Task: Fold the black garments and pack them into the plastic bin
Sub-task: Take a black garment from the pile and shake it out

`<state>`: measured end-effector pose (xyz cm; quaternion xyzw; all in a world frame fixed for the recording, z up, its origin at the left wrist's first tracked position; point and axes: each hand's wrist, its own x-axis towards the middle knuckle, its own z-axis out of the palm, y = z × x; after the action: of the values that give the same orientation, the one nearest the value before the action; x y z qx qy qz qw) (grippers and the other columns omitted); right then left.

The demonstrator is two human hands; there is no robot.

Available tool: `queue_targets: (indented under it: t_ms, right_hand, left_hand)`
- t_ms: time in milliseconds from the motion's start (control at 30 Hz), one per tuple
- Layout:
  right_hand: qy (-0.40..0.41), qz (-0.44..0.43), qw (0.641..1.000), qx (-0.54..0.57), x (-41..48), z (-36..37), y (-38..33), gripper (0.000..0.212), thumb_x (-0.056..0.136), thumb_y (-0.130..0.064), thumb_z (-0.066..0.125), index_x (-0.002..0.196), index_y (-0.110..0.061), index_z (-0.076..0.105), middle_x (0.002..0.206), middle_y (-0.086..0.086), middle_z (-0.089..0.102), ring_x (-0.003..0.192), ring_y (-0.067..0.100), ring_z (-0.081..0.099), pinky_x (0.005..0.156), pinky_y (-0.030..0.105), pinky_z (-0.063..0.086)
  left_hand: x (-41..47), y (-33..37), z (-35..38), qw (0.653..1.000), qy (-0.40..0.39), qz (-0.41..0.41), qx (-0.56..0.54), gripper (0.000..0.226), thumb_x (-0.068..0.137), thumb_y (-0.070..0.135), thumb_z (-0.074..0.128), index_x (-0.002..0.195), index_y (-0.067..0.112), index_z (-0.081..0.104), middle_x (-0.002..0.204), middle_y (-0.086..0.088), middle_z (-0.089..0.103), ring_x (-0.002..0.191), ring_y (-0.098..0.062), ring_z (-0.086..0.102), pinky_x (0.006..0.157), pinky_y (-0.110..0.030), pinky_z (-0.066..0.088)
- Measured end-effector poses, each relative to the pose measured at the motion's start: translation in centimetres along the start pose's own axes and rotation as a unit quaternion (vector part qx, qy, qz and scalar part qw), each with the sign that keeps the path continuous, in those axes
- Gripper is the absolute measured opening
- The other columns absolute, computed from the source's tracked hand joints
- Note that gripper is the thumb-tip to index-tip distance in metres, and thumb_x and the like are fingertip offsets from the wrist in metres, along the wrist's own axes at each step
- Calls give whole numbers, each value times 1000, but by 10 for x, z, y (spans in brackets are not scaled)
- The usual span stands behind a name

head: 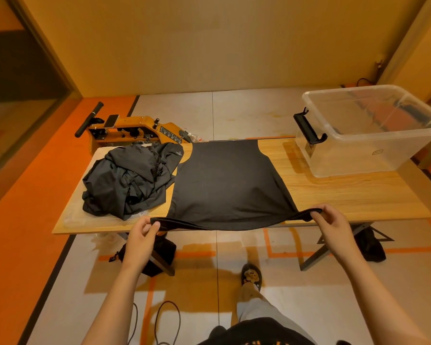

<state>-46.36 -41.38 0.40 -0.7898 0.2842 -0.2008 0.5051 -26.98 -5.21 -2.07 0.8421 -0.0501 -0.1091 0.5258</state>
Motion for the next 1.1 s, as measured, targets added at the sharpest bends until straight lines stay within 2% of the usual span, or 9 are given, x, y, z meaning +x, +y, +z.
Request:
queue_targets:
  t_ms: [133, 267, 367, 433, 633, 733, 867, 1000, 1100]
  right_hand:
    - [10, -13, 1000, -14, -4, -2, 4, 11, 97, -10, 50, 94, -10, 61, 86, 4, 63, 78, -4, 57, 72, 23, 43]
    - [21, -13, 999, -30, -9, -2, 14, 11, 97, -12, 50, 94, -12, 60, 86, 5, 62, 85, 10, 58, 76, 30, 45]
    - [21, -15, 999, -47, -14, -3, 21, 10, 97, -14, 51, 97, -15, 60, 88, 2, 62, 88, 10, 57, 77, 29, 44]
    - [21, -6, 998, -53, -17, -4, 24, 9, 97, -16, 50, 99, -17, 60, 89, 3, 62, 88, 11, 58, 77, 29, 45]
    - [25, 8, 998, -50, -18, -7, 25, 10, 97, -17, 50, 100, -18, 59, 87, 5, 63, 86, 19, 61, 78, 44, 50]
    - [27, 11, 999, -45, -17, -7, 24, 10, 97, -18, 50, 99, -21, 59, 84, 6, 63, 84, 22, 61, 76, 48, 51]
    - [32, 11, 998, -46, -15, -6, 22, 11, 97, -17, 50, 95, -23, 59, 85, 3, 64, 85, 21, 61, 75, 44, 50]
    - [54, 4, 997, -62, -6, -6, 21, 10, 96, -16, 53, 91, -20, 62, 84, 0, 61, 84, 21, 58, 74, 42, 48]
    - [96, -1, 990, -100, 13, -5, 12, 7, 93, -18, 58, 96, -20, 64, 89, -2, 53, 87, 21, 51, 76, 40, 45]
  left_hand:
    - [-8, 4, -3, 1000, 14, 22, -16, 8, 99, 15, 49, 95, 13, 57, 89, -5, 68, 88, -13, 63, 73, -27, 46]
    - [-13, -8, -4, 1000, -3, 17, -8, 8, 99, 18, 49, 95, 17, 55, 91, -7, 66, 91, -18, 63, 81, -39, 49]
    - [-16, -17, -4, 1000, -5, 21, 3, 10, 99, 19, 48, 93, 22, 55, 81, -11, 63, 82, -26, 62, 76, -44, 50]
    - [-16, -20, -3, 1000, -5, 20, 7, 11, 99, 19, 48, 91, 22, 55, 80, -12, 61, 81, -28, 61, 74, -43, 49]
    - [-14, -16, 1, 1000, -4, 21, 3, 9, 99, 19, 48, 93, 20, 55, 83, -11, 62, 84, -23, 61, 73, -38, 48]
    - [-13, -14, 3, 1000, -4, 23, -3, 9, 99, 20, 48, 93, 20, 55, 83, -15, 61, 82, -25, 61, 72, -40, 48]
    - [-11, -11, 3, 1000, 2, 26, -3, 9, 99, 20, 49, 93, 22, 56, 78, -11, 62, 78, -22, 61, 70, -38, 48]
    - [-3, -6, 2, 1000, 4, 27, 12, 9, 96, 21, 55, 89, 21, 60, 80, -10, 62, 80, -27, 61, 73, -43, 50]
    - [6, 11, 5, 999, 16, 33, 20, 9, 93, 16, 61, 85, 21, 62, 84, -3, 63, 87, -19, 60, 73, -29, 46]
